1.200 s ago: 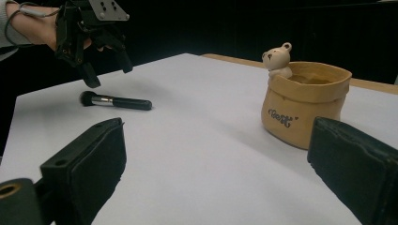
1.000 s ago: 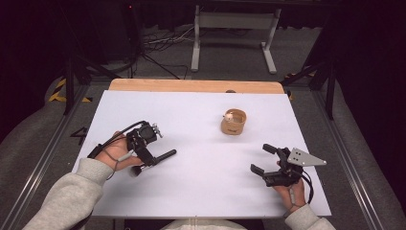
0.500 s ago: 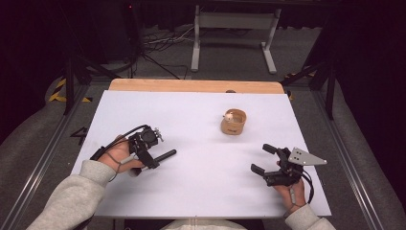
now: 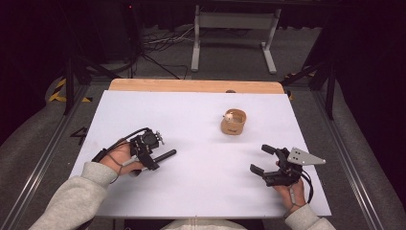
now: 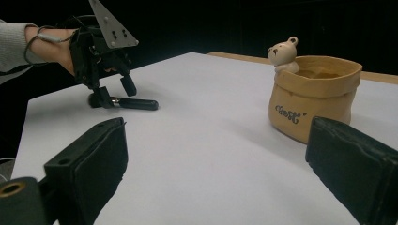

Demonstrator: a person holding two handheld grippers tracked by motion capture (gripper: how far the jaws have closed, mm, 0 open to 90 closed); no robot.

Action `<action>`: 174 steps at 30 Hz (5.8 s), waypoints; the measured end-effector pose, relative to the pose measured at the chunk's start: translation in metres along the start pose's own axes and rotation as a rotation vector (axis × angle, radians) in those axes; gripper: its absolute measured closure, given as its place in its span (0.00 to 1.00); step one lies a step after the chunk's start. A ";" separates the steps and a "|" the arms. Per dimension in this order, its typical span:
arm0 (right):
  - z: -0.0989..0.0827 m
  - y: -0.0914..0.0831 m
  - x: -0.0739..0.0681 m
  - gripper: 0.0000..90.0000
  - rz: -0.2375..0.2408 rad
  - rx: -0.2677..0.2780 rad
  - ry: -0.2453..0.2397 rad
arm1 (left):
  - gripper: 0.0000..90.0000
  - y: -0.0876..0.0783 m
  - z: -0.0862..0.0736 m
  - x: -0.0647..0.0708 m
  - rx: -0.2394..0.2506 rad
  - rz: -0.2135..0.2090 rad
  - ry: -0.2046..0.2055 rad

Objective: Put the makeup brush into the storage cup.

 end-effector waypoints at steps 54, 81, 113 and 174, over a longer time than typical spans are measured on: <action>0.000 0.005 -0.004 0.09 0.016 -0.025 -0.036 | 0.80 -0.043 0.022 0.024 0.119 0.040 0.125; 0.009 0.015 -0.015 0.10 0.072 -0.043 -0.108 | 0.80 -0.074 0.061 0.058 0.229 0.000 0.294; 0.037 0.063 -0.046 0.18 0.251 -0.109 -0.241 | 0.80 -0.070 0.089 0.096 0.197 -0.014 0.470; 0.034 0.106 -0.057 0.83 0.483 -0.370 -0.338 | 0.80 -0.056 0.089 0.104 0.116 -0.012 0.533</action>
Point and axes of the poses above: each handheld gripper's, and its own axes: y roughly forward along the jaws, z roughly out of its top, x roughly to its right, the point moved 3 cm from there along y, roughly forward along the jaws, and after that the axes turned 4 degrees about z, right-handed, at the moved point
